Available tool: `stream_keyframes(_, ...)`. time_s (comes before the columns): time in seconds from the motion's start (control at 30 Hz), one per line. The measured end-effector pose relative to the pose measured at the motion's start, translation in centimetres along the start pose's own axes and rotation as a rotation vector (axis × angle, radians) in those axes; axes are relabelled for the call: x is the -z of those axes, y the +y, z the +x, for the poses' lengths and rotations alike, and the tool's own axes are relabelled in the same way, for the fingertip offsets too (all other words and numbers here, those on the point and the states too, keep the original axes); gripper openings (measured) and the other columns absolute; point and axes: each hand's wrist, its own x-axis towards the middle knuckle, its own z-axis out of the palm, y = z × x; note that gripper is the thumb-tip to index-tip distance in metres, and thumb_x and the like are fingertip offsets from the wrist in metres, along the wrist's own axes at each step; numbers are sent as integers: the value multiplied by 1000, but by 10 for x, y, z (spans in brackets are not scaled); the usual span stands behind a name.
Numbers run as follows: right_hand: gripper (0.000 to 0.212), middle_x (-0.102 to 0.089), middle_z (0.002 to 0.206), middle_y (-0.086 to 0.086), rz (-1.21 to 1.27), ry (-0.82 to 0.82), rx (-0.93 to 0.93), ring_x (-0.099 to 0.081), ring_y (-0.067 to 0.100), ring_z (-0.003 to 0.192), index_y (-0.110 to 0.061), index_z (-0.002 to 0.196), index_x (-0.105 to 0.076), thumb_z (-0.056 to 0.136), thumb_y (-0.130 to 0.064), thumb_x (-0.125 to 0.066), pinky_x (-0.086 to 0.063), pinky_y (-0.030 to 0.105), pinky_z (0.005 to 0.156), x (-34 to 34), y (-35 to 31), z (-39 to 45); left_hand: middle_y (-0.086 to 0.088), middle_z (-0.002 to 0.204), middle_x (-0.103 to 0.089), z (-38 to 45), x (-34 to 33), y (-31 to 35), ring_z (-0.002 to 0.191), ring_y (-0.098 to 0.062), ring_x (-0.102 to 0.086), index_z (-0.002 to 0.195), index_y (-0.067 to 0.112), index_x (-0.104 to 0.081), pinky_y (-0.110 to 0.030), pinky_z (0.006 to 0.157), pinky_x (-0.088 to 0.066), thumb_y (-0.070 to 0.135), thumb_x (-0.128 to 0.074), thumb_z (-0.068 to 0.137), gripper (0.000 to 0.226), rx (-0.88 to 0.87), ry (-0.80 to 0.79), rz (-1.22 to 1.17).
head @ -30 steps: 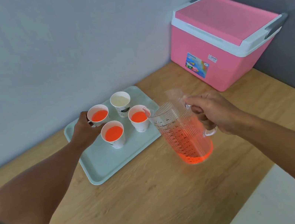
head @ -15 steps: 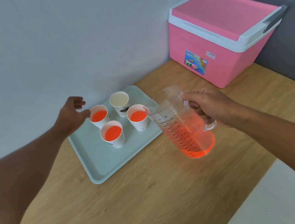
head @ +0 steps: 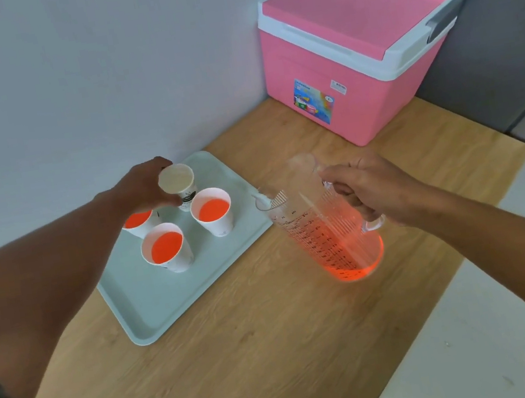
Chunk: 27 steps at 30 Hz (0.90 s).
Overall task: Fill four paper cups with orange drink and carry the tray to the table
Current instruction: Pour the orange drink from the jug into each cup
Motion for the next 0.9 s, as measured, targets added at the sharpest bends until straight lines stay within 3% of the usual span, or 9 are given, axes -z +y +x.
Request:
stream_keyframes(0.17,56,-22,52,-4,12,31,5,-15,14,44,-24,55,-32,103,-29,-60,-16,22,44,7,2,-5,-3,118,-61,-6,0,5,103,-24,-56,126,18,-51,-34,84,-43,35,-93,64,77,29,173,-103)
stream_keyframes(0.47,59,-25,48,-7,17,79,48,-17,12,40,-26,50,-34,102,-29,-61,-19,20,42,24,-9,-38,-3,118,-60,-30,43,67,104,-23,-57,123,18,-50,-33,81,-46,41,-92,62,77,-82,358,-142)
stream_keyframes(0.67,56,-26,50,-6,-3,116,50,-19,13,43,-24,55,-35,104,-34,-60,-19,24,44,42,-14,-72,2,117,-59,-54,23,131,101,-18,-57,123,19,-51,-25,76,-43,40,-93,62,77,-236,338,-224)
stream_keyframes(0.9,56,-25,53,-2,-79,151,60,-19,16,45,-23,56,-35,101,-42,-61,-19,26,45,60,-12,-107,5,111,-60,-87,-38,186,95,-15,-58,122,19,-51,-11,69,-39,33,-95,61,76,-326,184,-332)
